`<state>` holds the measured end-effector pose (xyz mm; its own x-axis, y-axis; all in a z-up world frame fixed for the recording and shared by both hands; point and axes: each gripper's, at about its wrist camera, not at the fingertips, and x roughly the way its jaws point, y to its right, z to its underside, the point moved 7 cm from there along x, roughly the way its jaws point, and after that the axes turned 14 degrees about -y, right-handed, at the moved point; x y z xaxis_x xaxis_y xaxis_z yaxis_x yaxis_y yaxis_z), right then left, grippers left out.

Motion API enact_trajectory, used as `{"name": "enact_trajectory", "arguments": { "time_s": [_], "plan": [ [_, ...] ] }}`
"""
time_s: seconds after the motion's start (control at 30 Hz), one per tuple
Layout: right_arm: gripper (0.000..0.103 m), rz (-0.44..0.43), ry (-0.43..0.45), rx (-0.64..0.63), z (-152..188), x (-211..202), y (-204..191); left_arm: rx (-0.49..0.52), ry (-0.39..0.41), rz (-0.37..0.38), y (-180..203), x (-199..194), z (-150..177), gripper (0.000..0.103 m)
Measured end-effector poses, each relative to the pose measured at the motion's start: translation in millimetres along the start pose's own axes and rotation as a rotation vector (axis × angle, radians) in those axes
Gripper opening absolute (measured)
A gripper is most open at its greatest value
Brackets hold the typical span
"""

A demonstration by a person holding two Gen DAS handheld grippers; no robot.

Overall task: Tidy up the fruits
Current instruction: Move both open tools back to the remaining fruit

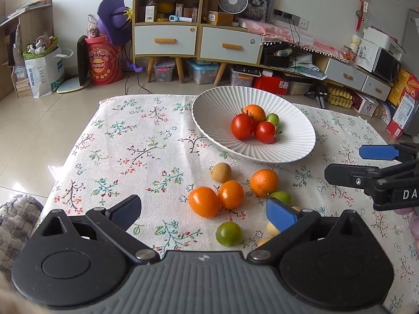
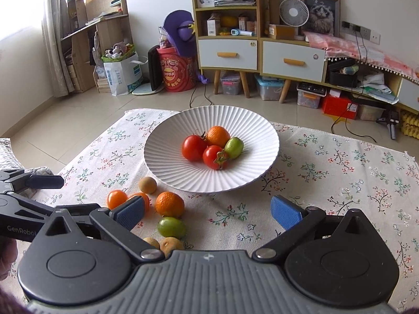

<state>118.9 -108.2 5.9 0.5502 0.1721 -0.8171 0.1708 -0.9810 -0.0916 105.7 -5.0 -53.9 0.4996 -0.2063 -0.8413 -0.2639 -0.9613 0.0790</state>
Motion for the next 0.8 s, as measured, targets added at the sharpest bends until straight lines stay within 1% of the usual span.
{"name": "enact_trajectory", "arguments": {
  "time_s": [0.27, 0.47, 0.8],
  "plan": [
    [0.102, -0.013, 0.015, -0.086, 16, -9, -15, -0.041, -0.001, 0.002, -15, -8, 13, 0.096],
    [0.102, -0.025, 0.021, -0.109, 26, -13, -21, -0.051, -0.009, 0.003, -21, -11, 23, 0.096],
    [0.102, -0.036, 0.010, -0.130, 46, -11, -22, -0.037, -0.034, -0.003, -29, -10, 40, 0.096]
  ]
}}
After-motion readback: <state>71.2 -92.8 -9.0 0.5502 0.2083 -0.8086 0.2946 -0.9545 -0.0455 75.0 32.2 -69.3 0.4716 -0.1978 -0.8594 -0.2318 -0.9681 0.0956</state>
